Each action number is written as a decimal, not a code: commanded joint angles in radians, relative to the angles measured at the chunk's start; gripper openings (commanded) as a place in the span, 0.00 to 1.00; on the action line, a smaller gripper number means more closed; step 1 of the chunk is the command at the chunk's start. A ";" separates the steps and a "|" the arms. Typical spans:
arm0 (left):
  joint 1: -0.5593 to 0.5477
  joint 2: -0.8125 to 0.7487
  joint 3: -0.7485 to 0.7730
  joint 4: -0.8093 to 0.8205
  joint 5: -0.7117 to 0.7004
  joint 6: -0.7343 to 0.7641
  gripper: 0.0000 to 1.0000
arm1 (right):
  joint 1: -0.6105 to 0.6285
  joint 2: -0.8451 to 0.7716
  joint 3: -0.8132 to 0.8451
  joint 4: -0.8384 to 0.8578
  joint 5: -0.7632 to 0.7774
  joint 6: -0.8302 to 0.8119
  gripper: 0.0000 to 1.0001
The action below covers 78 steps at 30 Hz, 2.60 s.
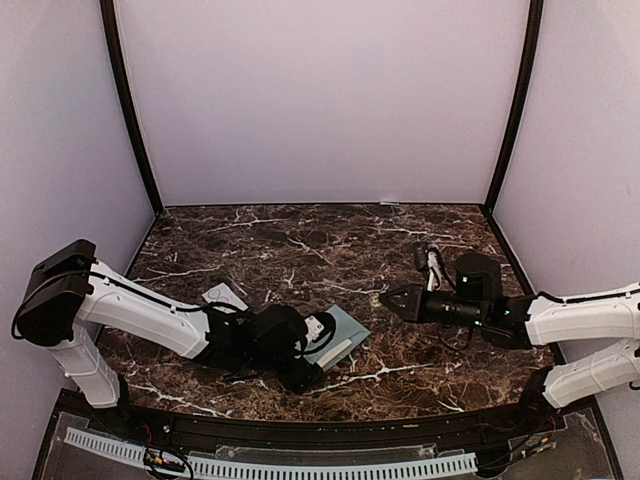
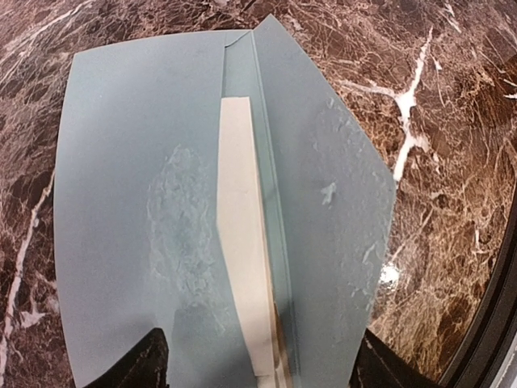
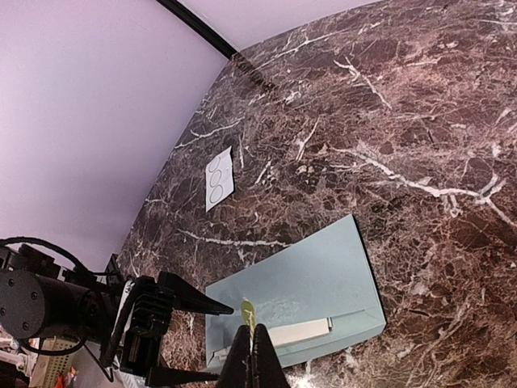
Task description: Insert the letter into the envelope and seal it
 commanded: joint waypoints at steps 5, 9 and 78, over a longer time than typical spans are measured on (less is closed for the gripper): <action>-0.001 0.033 -0.020 -0.021 -0.023 -0.037 0.66 | 0.023 0.083 0.038 0.047 -0.115 -0.048 0.00; 0.009 0.041 -0.037 -0.021 0.004 -0.052 0.59 | 0.046 0.120 0.050 0.064 -0.166 -0.066 0.00; 0.094 -0.157 -0.054 0.089 0.258 -0.150 0.38 | 0.062 0.759 0.173 0.575 -0.325 0.123 0.00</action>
